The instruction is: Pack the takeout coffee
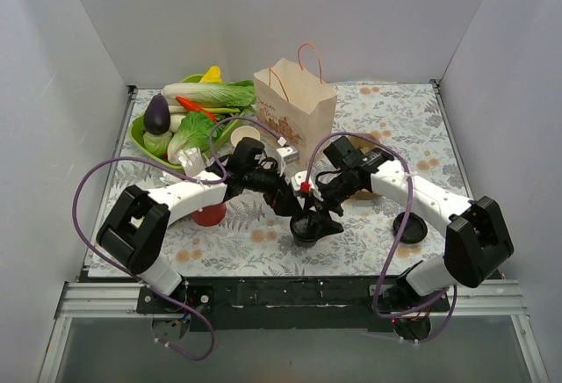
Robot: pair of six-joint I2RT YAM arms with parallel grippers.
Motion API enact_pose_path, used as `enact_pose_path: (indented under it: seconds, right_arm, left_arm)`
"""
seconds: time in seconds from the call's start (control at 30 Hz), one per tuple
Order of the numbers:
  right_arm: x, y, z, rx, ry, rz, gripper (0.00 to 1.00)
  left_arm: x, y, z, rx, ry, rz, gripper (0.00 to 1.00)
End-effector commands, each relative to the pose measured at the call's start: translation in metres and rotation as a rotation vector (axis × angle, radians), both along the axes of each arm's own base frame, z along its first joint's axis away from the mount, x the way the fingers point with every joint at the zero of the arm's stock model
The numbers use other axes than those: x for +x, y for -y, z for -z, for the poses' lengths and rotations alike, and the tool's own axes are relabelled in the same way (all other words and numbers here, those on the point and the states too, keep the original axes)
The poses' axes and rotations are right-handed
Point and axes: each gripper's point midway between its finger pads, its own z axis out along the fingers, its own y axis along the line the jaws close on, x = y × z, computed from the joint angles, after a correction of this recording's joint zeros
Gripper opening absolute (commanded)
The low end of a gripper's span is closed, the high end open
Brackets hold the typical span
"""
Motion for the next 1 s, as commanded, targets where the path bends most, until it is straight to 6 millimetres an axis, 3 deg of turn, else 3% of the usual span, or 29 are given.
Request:
enact_pose_path:
  seconds: [0.0,0.23,0.53,0.83,0.97]
  right_arm:
    - [0.007,0.001,0.008,-0.028,0.112,0.004,0.97]
    - [0.005,0.004,0.018,-0.059,0.124,0.015,0.95]
    - [0.020,0.011,0.039,-0.139,0.183,0.078,0.92]
    - [0.010,0.022,0.057,-0.166,0.213,0.003,0.93]
    - [0.015,0.023,0.062,-0.184,0.250,0.020,0.93]
  left_arm:
    - [-0.005,0.000,0.006,-0.012,-0.027,0.019,0.98]
    - [-0.009,-0.002,0.020,0.001,-0.047,0.022,0.97]
    - [-0.006,0.001,0.034,-0.001,-0.069,0.018,0.97]
    - [-0.006,0.003,0.042,0.003,-0.088,0.018,0.96]
    - [-0.005,0.003,0.045,0.006,-0.096,0.014,0.96]
